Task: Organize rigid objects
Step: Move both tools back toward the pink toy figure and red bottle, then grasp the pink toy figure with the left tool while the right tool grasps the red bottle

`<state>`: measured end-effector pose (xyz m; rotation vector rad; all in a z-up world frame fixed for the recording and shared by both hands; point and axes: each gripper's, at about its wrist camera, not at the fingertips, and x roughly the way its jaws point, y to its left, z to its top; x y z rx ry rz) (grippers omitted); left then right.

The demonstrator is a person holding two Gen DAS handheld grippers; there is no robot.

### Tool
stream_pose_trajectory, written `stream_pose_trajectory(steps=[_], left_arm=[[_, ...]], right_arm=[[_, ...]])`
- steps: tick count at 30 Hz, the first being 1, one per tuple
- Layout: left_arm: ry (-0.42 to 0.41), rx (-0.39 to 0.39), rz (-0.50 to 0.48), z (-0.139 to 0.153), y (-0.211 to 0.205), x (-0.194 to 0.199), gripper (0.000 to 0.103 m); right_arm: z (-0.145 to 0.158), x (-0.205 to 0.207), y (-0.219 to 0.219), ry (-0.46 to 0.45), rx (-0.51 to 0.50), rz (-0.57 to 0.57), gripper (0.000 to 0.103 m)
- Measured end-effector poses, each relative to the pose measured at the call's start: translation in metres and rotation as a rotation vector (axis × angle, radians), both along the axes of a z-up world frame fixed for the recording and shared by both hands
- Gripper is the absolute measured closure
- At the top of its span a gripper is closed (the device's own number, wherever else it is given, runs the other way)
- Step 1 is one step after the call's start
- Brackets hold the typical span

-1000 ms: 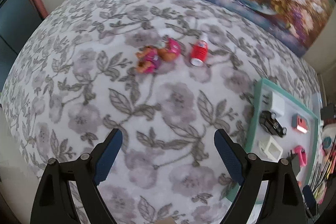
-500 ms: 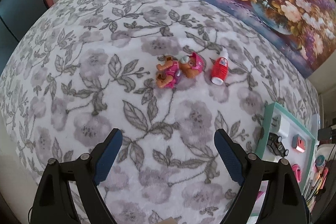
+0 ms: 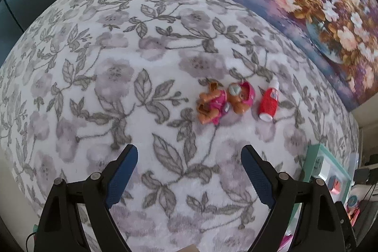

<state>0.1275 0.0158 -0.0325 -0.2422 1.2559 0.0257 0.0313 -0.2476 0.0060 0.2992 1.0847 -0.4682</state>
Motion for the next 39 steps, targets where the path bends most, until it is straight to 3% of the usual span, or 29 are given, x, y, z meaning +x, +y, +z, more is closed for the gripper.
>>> stream_pose_trajectory(steps=[10, 20, 31, 39], left_arm=[[0.007, -0.083, 0.074, -0.010, 0.026, 0.027, 0.014], [-0.016, -0.140, 0.084, -0.024, 0.032, 0.058, 0.014], [0.003, -0.107, -0.011, -0.045, 0.016, 0.069, 0.014], [-0.018, -0.097, -0.113, -0.048, -0.003, 0.071, 0.014]], right_arm=[[0.001, 0.057, 0.038, -0.082, 0.022, 0.068, 0.000], [-0.040, 0.114, 0.062, -0.063, 0.040, 0.137, 0.000], [-0.077, 0.154, 0.057, 0.004, 0.149, 0.157, 0.015], [-0.077, 0.164, 0.066, -0.006, 0.168, 0.209, 0.019]])
